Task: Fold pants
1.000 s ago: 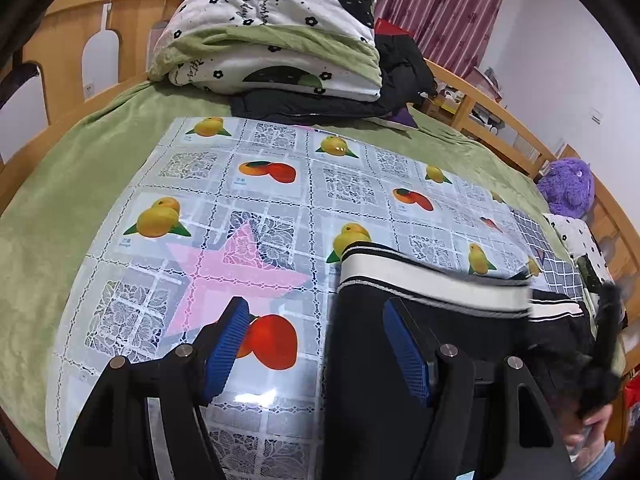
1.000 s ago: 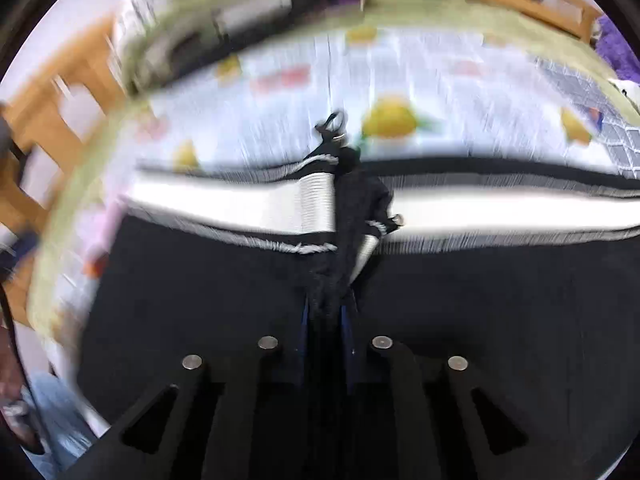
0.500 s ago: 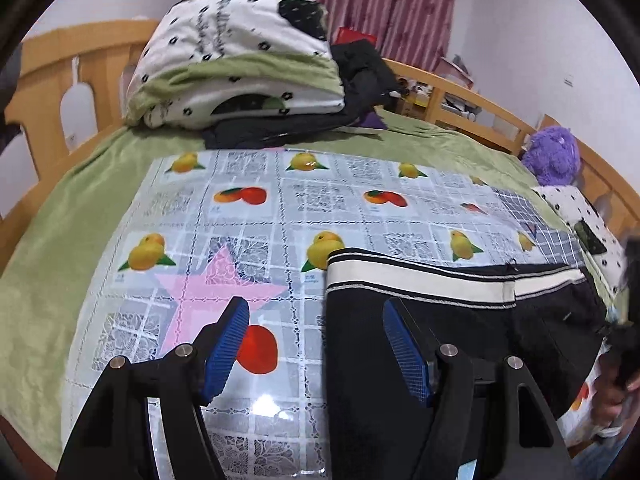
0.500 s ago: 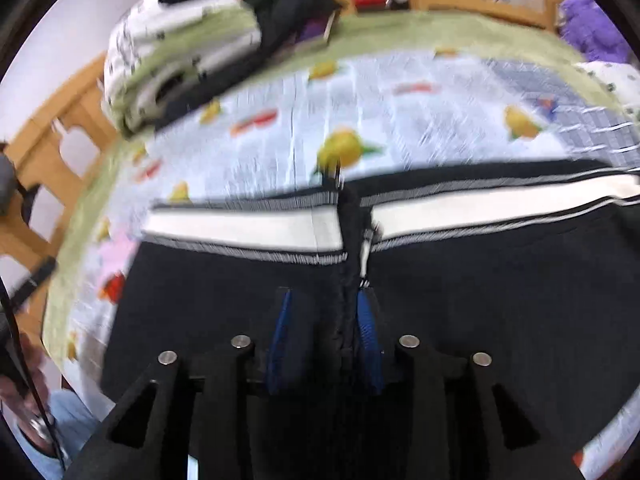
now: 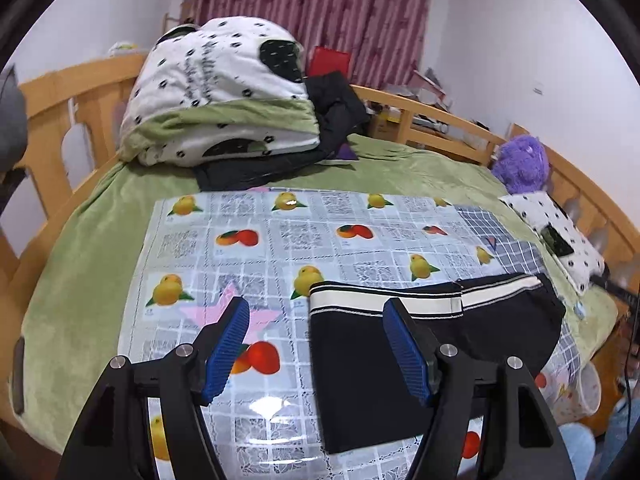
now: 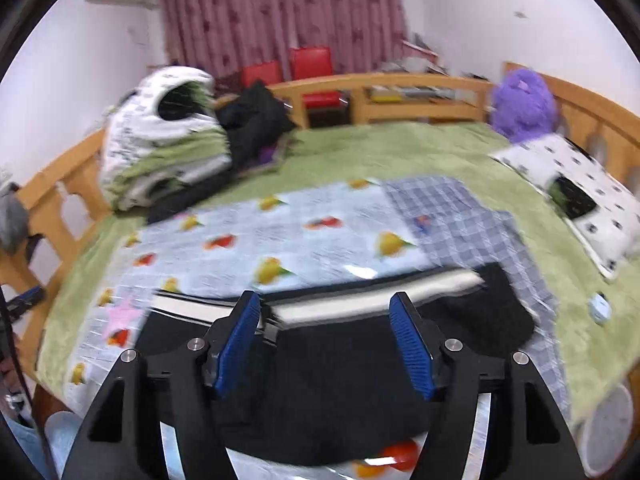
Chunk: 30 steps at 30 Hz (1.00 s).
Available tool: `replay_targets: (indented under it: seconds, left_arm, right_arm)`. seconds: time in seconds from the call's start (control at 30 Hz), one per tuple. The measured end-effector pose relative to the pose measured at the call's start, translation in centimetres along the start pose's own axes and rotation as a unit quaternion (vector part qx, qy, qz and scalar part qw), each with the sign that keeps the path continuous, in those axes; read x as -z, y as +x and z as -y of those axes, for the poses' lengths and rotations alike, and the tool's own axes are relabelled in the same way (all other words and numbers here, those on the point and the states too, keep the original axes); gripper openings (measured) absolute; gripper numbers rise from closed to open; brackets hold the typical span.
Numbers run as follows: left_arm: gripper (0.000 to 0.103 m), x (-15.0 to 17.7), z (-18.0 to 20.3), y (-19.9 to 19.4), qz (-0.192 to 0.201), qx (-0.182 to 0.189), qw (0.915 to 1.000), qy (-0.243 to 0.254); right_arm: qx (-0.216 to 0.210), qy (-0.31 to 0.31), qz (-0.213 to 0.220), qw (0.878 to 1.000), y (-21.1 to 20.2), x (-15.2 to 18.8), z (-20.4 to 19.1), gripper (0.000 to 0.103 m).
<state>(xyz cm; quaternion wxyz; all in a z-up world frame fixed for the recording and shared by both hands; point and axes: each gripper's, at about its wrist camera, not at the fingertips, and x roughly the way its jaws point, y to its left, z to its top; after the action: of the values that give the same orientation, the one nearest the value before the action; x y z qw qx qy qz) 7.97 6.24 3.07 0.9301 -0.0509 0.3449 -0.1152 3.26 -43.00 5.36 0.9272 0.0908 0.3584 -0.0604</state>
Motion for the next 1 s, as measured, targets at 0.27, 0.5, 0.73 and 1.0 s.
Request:
replay_targets:
  seconds: [0.27,0.5,0.73,1.0]
  left_arm:
    - [0.067,3.6,-0.8,6.5,-0.060,0.004,0.9980,-0.021]
    - [0.067,6.4,-0.8,15.0,-0.125,0.067,0.9895,-0.030]
    - [0.065,7.6,-1.0,22.3,-0.175,0.125,0.9756,-0.046]
    - [0.011,4.8,-0.2,23.4,-0.151,0.150,0.9756,-0.055]
  right_arm:
    - [0.050,0.078,-0.086,0.992,6.4,7.8,9.6,0.066]
    - [0.026,0.149,-0.115,0.982,12.7,13.7,14.5,0.066]
    - [-0.012,0.188,-0.061,0.980,15.3,13.2,15.6,0.060]
    - [0.026,0.185,-0.054,0.981,15.8,10.4,13.8,0.015]
